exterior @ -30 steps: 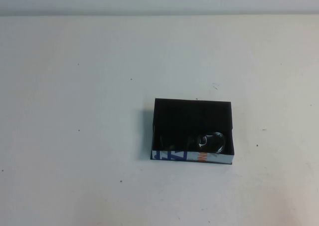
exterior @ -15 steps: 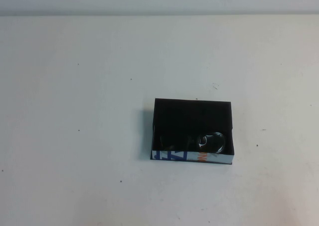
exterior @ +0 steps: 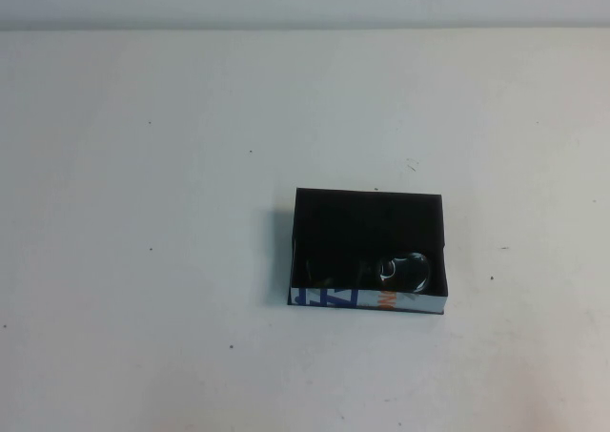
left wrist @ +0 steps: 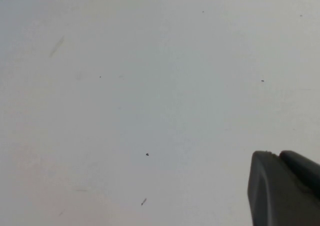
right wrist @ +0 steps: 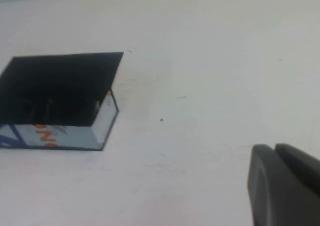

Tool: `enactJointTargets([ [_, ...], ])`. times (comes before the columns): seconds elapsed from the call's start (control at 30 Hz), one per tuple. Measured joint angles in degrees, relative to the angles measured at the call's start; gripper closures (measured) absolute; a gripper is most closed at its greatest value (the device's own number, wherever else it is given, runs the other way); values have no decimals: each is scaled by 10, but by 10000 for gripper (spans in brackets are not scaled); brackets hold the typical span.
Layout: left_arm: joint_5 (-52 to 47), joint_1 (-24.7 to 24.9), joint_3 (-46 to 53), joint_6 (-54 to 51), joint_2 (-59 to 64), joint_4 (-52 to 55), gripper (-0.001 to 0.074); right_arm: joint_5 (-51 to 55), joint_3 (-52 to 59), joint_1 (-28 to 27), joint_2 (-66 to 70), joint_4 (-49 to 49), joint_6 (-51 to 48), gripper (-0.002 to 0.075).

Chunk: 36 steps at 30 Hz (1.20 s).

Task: Take glasses out of glasses case

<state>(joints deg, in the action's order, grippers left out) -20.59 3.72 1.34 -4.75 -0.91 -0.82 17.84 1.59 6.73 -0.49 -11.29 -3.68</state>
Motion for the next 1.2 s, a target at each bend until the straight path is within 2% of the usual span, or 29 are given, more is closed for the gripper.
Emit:
enactJointTargets([
  [0.1, 0, 0, 0, 0, 0, 0, 739, 0, 0, 0, 0, -103, 1, 744],
  [0.23, 0, 0, 0, 0, 0, 0, 739, -2, 0, 0, 0, -325, 1, 744],
  [0.33, 0, 0, 0, 0, 0, 0, 739, -10, 0, 0, 0, -457, 1, 744],
  [0.43, 0, 0, 0, 0, 0, 0, 739, -20, 0, 0, 0, -524, 1, 744],
  [0.53, 0, 0, 0, 0, 0, 0, 739, -22, 0, 0, 0, -539, 1, 744],
  [0.77, 0, 0, 0, 0, 0, 0, 739, -38, 0, 0, 0, -502, -8, 744],
  [1.0, 0, 0, 0, 0, 0, 0, 739, 40, -46, 0, 12, -462, -144, 744],
  [1.2, 0, 0, 0, 0, 0, 0, 740, 120, -178, 0, 155, -359, -235, 744],
])
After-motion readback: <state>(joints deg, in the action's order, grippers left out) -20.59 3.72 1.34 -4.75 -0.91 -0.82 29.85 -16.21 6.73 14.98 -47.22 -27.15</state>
